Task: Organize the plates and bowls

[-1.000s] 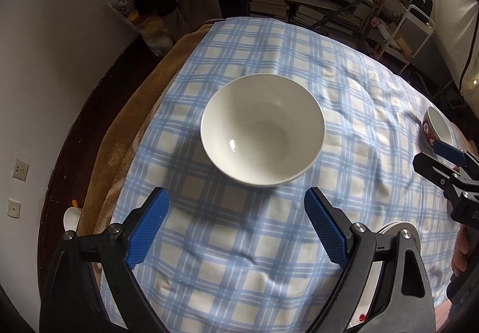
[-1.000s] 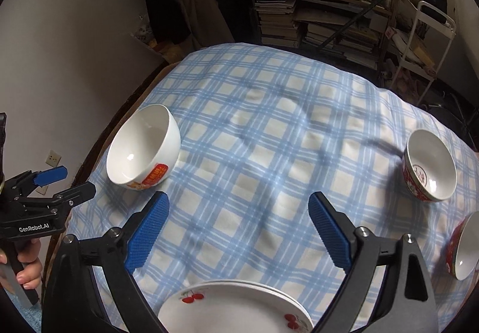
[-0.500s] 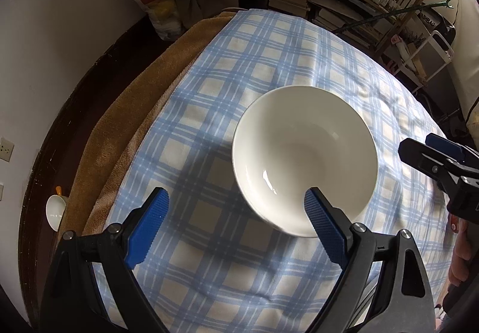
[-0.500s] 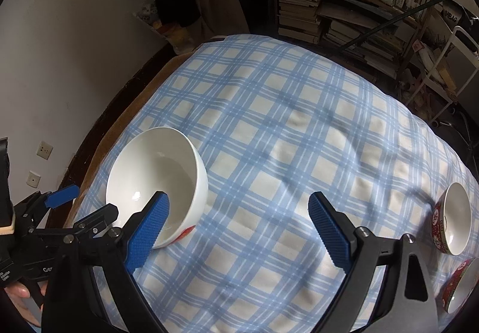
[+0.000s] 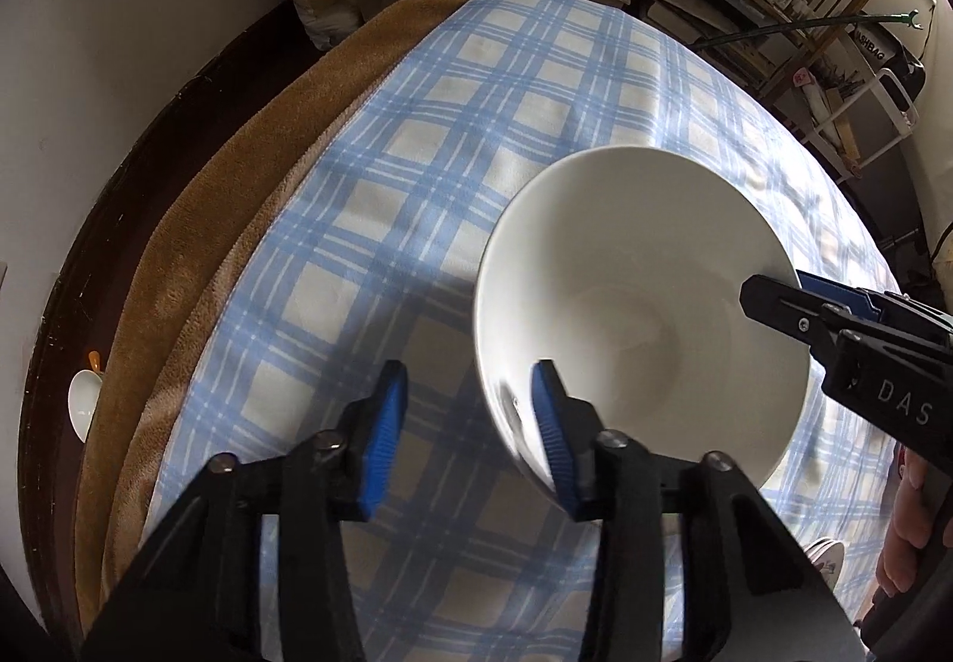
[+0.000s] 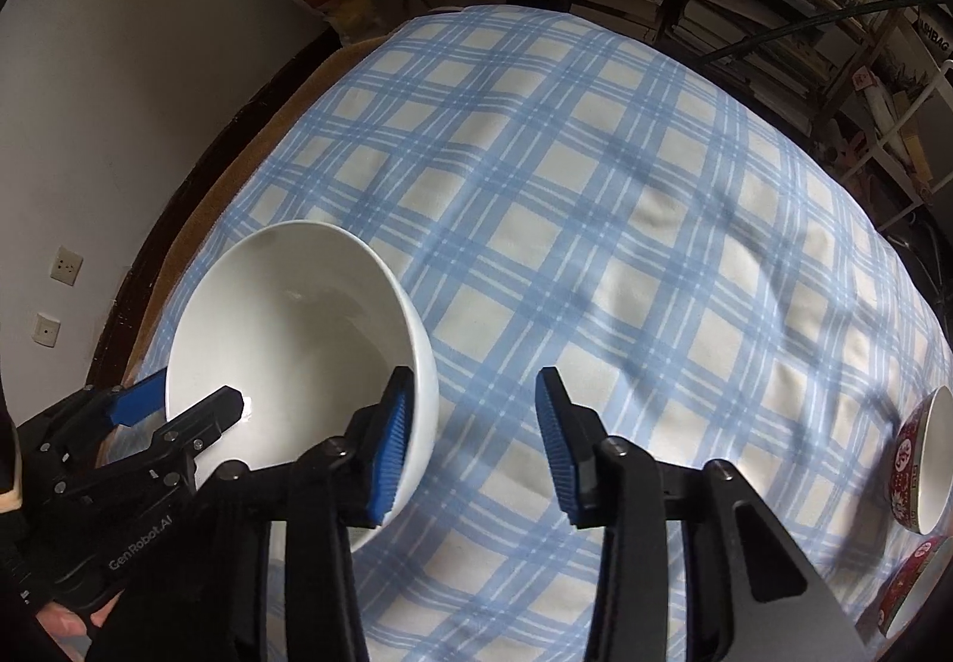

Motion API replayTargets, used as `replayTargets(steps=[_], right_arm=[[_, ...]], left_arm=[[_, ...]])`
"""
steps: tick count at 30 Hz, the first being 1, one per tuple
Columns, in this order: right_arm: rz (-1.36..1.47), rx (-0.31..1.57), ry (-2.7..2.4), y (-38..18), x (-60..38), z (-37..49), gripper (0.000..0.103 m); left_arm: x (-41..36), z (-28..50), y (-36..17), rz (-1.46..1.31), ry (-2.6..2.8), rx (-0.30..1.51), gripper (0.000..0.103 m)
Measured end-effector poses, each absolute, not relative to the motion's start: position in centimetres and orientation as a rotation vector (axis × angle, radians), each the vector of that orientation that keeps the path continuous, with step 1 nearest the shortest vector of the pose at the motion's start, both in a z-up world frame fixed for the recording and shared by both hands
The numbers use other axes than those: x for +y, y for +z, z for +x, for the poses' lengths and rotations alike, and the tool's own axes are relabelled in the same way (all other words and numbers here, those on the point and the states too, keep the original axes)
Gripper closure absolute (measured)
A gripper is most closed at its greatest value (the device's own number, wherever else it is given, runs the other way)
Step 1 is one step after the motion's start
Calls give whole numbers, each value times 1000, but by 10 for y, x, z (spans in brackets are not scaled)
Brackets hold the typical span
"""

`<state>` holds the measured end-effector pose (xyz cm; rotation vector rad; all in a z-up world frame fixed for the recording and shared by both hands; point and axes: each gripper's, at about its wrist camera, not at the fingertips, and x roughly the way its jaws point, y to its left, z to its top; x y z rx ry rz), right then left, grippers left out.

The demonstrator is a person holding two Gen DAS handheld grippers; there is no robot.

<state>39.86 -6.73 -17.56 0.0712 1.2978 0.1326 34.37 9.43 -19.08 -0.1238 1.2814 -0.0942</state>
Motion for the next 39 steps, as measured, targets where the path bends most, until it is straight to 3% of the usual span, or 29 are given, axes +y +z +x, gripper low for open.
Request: replayTargets(steps=[4,7,39], right_arm=[[84,1303,163,-177,-62,398,83],[82,1318,175,-177,-57,396,94],[265,1313,92,-165,-130,307,93]], left_arm=[[93,344,-195,-190,-148,1279,85],[91,342,-193,-191,-148,1267,86],[27,288,-170,-97,-259,1310,88]])
